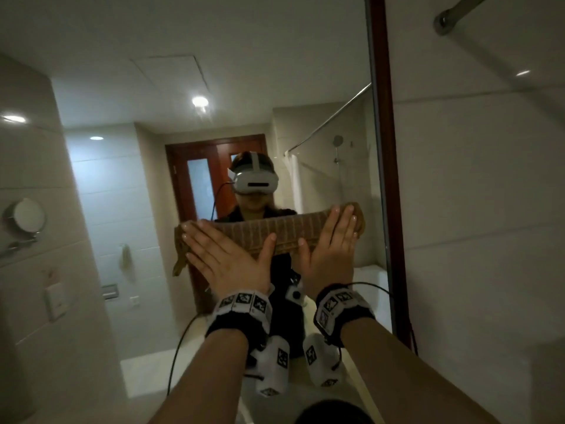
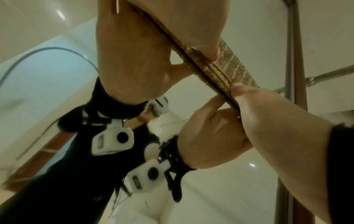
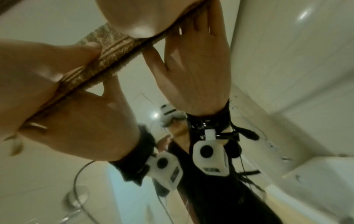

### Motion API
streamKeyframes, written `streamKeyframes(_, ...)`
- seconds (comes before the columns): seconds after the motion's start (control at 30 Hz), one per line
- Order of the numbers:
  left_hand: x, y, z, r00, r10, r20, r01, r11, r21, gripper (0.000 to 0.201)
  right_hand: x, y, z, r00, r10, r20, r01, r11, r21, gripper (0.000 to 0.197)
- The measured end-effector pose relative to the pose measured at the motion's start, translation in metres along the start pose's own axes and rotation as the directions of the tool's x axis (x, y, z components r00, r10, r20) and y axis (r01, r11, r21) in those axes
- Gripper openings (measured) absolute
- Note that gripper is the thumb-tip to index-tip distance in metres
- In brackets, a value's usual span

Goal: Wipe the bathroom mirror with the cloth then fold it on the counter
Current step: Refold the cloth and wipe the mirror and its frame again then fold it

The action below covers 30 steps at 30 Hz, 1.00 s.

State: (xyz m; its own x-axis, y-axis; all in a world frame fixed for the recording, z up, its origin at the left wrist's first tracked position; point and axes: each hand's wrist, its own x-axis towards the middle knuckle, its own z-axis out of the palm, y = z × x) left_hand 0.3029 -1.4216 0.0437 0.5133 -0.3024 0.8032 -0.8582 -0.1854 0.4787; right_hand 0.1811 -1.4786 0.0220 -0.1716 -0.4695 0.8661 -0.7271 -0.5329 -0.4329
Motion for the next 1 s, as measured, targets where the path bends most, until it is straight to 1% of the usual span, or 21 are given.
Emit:
streamKeyframes(0.27, -0.150, -0.042, 0.062, 0.989, -0.068, 0.130, 0.059, 0.996, 0.071, 0.125, -0.140, 0.106, 0.024, 0.980, 0.073, 0.185, -0.080, 0.996, 0.032, 0.082)
streamKeyframes(0.37, -0.204, -0.058, 0.084, 0.973, -0.122, 0.195, 0.102, 0.989, 0.106, 0.125, -0.194, 0.137, 0.026, 0.943, 0.166, 0.287, -0.172, 0.985, -0.007, 0.084)
streamKeyframes(0.47, -0.264, -0.079, 0.105, 0.942, -0.201, 0.270, 0.162, 0.974, 0.160, 0.126, -0.246, 0.173, 0.031, 0.934, 0.166, 0.317, -0.160, 0.986, -0.045, 0.084)
streamKeyframes(0.6, -0.335, -0.103, 0.127, 0.881, -0.320, 0.348, 0.244, 0.938, 0.245, 0.126, -0.301, 0.212, 0.037, 0.890, 0.167, 0.425, -0.148, 0.986, -0.077, 0.086)
streamKeyframes(0.7, -0.362, -0.112, 0.135, 0.854, -0.369, 0.368, 0.292, 0.923, 0.249, 0.126, -0.324, 0.220, 0.039, 0.869, 0.200, 0.453, -0.180, 0.980, -0.086, 0.088)
streamKeyframes(0.8, -0.379, -0.121, 0.140, 0.855, -0.369, 0.365, 0.285, 0.921, 0.265, 0.126, -0.348, 0.224, 0.040, 0.848, 0.248, 0.468, -0.211, 0.969, -0.131, 0.088)
streamKeyframes(0.93, -0.384, -0.125, 0.143, 0.848, -0.367, 0.383, 0.285, 0.924, 0.254, 0.126, -0.360, 0.226, 0.041, 0.824, 0.266, 0.500, -0.222, 0.964, -0.148, 0.086)
streamKeyframes(1.0, -0.384, -0.126, 0.142, 0.836, -0.374, 0.402, 0.291, 0.922, 0.254, 0.125, -0.360, 0.223, 0.041, 0.827, 0.273, 0.491, -0.242, 0.962, -0.127, 0.086)
